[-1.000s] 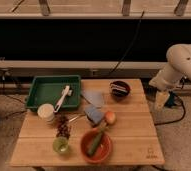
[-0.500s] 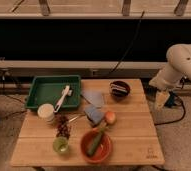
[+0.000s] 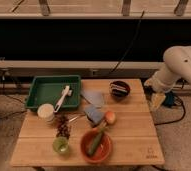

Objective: Place grapes in table surface

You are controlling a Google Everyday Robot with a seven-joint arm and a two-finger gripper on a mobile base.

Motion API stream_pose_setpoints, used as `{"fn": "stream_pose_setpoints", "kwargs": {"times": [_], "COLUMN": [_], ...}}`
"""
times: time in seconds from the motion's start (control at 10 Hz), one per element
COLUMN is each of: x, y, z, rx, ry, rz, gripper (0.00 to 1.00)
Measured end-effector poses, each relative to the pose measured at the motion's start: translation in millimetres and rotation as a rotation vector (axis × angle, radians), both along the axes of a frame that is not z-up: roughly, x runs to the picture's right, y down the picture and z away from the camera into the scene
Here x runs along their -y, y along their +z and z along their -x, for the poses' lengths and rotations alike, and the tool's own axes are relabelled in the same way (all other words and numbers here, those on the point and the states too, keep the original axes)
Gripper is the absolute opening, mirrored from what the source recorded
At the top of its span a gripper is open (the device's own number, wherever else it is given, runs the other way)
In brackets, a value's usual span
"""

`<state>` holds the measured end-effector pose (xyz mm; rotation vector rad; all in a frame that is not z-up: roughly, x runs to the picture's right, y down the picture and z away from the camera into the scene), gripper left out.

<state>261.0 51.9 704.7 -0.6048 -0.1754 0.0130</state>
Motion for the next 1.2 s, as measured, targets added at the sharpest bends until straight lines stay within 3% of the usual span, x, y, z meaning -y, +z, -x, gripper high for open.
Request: {"fn": "stream_pose_setpoints", "kwargs": {"times": [0.6, 1.2], "x": [-2, -21], "y": [-2.0, 15.9], "z": [138, 255], "rx": [0.141, 0.269], "ry": [-0.156, -0.318], "rz": [-0.046, -0.038], "gripper": [0.80, 0.80]}}
